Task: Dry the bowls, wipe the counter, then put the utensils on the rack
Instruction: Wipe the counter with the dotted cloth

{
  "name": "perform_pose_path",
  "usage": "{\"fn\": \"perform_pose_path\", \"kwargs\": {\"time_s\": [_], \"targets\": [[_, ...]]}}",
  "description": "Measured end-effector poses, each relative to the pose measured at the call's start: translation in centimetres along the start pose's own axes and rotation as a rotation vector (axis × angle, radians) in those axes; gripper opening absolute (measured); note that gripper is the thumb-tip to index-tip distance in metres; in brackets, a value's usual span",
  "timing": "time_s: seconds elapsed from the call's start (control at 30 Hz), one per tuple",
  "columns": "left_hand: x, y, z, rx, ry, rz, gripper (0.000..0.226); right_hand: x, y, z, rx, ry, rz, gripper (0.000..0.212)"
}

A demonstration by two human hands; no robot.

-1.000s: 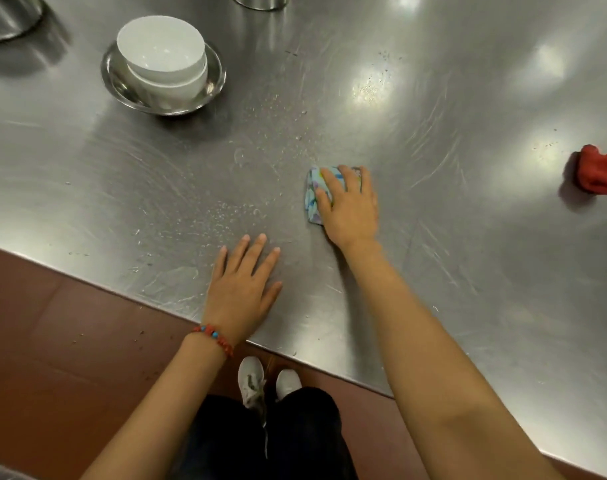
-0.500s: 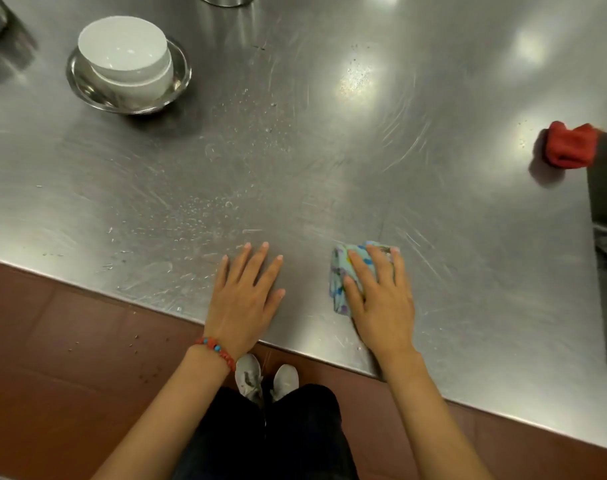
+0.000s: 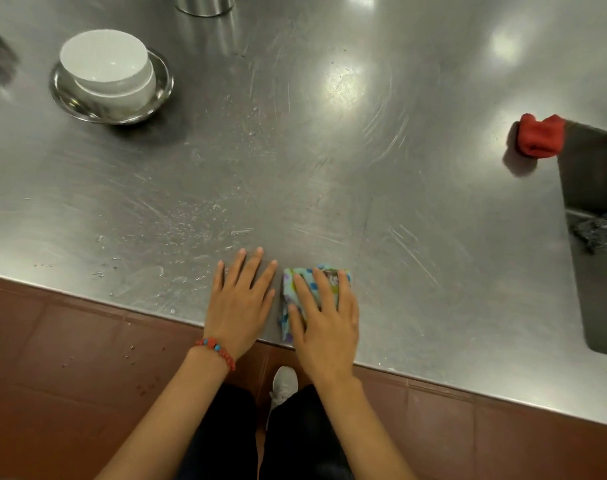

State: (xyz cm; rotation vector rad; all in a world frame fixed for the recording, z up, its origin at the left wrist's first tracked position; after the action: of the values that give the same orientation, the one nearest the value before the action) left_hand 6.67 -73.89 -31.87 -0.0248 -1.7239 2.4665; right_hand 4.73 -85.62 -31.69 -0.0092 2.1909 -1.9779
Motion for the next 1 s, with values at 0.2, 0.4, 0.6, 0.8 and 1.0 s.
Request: {"fn": "perform_pose_path", "kwargs": {"time_s": [0.2,0.4,0.6,0.8,1.0], "targets": [[0.0,-1.3,-1.5,0.013,0.067,0.041,0.042,2.2,-0.7,6.0,0.034,0.168,0.001,0.044],[0.6,-3.6,-7.1,0.036,0.079,0.051,0.050,2.5,-1.8,3.7,0.011,0.507,0.041,0.050],[1.1,-4.9,-12.9,0.030,0.074,0.022,0.050,-0.7,0.7,-13.3,0.031,0.112,0.004,0.039],[1.1,-5.1,-14.8,0.031,0.137,0.019,0.046,-6.5,2.3,-12.4,-0.013,0.059,-0.048,0.040],[1.3,-5.6,-16.0,0.141,0.099,-0.002,0.048,-11.6,3.2,-10.9,-0.031,0.278,-0.099,0.043]]}}
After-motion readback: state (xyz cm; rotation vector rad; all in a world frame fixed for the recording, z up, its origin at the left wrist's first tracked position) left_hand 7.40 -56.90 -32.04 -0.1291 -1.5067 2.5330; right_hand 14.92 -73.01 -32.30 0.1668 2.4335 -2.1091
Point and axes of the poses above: each hand's wrist, its own x-axis away from the middle knuckle, its own y-axis out of the palm, z = x × y, the point moved 10 cm from there along -x, towards the middle knuckle, and after that the axes turned 7 degrees about x, right-handed, at the moved point
